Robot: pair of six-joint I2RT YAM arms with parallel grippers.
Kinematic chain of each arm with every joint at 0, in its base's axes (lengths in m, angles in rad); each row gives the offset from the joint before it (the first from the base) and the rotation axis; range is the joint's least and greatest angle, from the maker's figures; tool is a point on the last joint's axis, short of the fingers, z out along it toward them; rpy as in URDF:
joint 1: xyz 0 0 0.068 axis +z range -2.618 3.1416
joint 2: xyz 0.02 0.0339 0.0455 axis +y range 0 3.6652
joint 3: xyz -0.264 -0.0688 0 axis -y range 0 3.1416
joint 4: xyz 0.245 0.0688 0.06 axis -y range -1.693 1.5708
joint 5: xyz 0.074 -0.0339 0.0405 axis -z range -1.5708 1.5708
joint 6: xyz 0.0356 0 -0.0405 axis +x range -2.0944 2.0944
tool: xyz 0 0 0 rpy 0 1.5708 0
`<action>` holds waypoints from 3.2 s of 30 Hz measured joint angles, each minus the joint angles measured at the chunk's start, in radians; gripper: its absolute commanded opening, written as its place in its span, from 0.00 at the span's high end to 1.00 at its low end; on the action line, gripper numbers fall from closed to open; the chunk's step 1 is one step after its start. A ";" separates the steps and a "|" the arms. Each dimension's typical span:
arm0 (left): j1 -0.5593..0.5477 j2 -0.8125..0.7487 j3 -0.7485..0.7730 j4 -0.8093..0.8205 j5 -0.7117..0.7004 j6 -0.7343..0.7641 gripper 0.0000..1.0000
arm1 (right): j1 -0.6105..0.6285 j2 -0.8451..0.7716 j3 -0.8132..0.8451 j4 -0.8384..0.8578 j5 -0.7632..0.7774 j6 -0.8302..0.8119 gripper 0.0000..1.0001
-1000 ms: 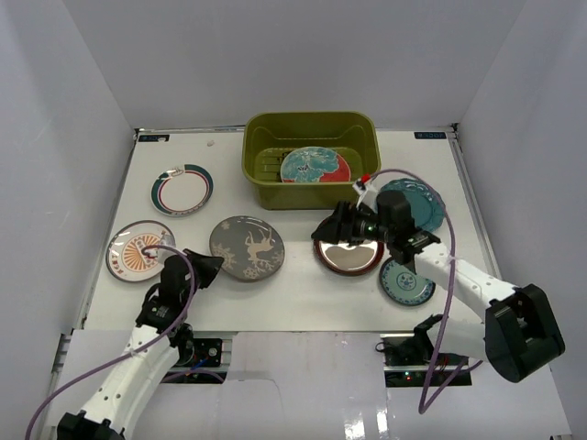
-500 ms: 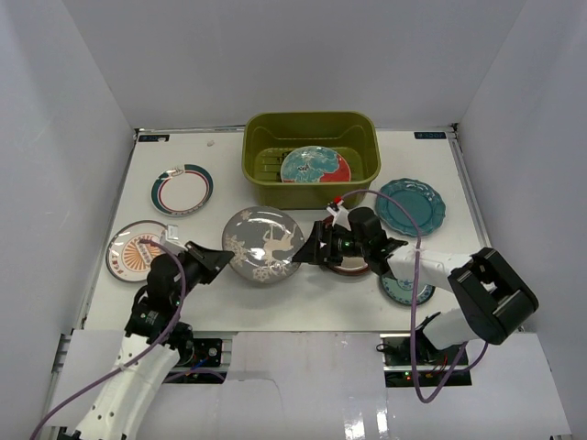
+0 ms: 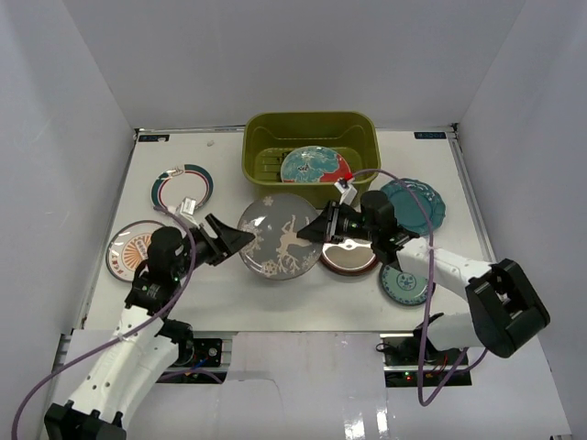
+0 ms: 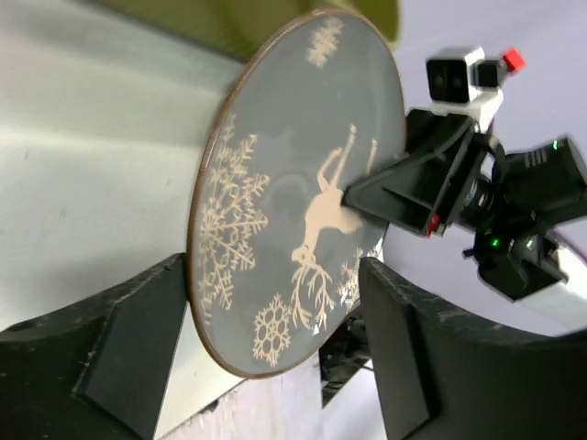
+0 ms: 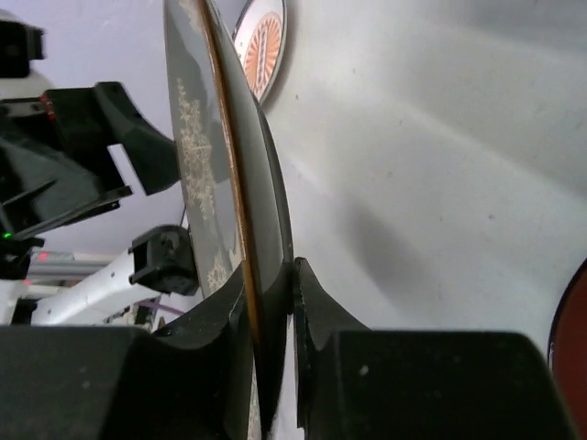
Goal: Place the plates into the plastic bin on the countertop
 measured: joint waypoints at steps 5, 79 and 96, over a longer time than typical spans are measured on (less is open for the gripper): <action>-0.003 0.130 0.162 0.016 0.009 0.119 0.12 | -0.072 -0.009 0.295 -0.223 0.035 -0.113 0.92; -0.470 1.330 0.553 0.370 -0.309 0.115 1.00 | -0.167 0.660 1.149 -0.880 0.818 -0.875 0.04; -0.450 0.784 0.114 0.262 -0.340 0.088 1.00 | -0.147 -0.183 0.363 -0.481 0.391 -0.563 0.09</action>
